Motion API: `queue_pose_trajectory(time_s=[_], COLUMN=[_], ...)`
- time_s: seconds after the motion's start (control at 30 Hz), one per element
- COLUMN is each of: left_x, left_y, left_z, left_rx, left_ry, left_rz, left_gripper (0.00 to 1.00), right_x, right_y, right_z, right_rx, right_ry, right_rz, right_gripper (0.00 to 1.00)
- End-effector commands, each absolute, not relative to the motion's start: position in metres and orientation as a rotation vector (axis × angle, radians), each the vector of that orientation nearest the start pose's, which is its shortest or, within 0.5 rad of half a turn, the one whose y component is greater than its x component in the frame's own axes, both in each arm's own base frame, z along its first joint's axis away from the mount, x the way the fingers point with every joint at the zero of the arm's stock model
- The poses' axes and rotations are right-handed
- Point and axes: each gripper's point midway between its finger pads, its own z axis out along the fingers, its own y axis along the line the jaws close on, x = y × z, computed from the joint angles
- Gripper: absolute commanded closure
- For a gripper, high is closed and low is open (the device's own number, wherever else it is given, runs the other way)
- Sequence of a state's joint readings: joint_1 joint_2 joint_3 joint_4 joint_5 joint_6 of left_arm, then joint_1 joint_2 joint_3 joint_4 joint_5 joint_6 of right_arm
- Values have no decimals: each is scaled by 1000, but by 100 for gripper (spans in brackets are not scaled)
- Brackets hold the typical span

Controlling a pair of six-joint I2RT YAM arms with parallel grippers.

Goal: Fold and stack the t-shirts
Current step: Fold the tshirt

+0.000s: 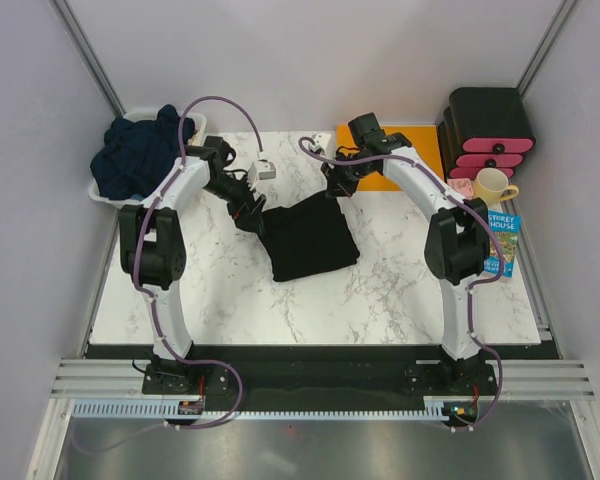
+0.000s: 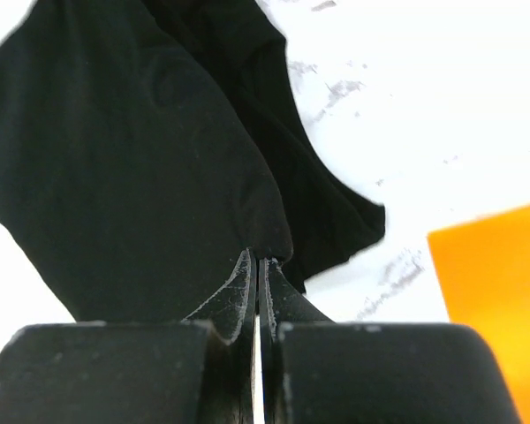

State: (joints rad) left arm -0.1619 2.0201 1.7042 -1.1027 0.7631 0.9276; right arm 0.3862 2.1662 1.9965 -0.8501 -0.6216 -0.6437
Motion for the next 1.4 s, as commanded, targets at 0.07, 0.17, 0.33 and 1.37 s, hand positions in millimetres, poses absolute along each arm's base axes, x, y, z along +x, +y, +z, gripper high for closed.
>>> queue_pose_trajectory(time_s=[0.07,0.17,0.33,1.37], left_x=[378,383,400,417], left_y=[-168,-166,-158,-160], left_z=[106,93,74,100], left_rx=[1451,1472,1536,1514], left_ry=[2113,2128,2133,2068], left_rz=[-906,-898,-819,-736], left_gripper=[0,0,0,1], right_x=[456,458,463,485], right_y=[245,241,242,216], right_z=[114,105,105,41], right_rx=[-1400,-1394,-1378,-1275], right_ry=[2040,2060,2054,2213], right_rz=[494,477,470,232], right_gripper=[100,100,100,51])
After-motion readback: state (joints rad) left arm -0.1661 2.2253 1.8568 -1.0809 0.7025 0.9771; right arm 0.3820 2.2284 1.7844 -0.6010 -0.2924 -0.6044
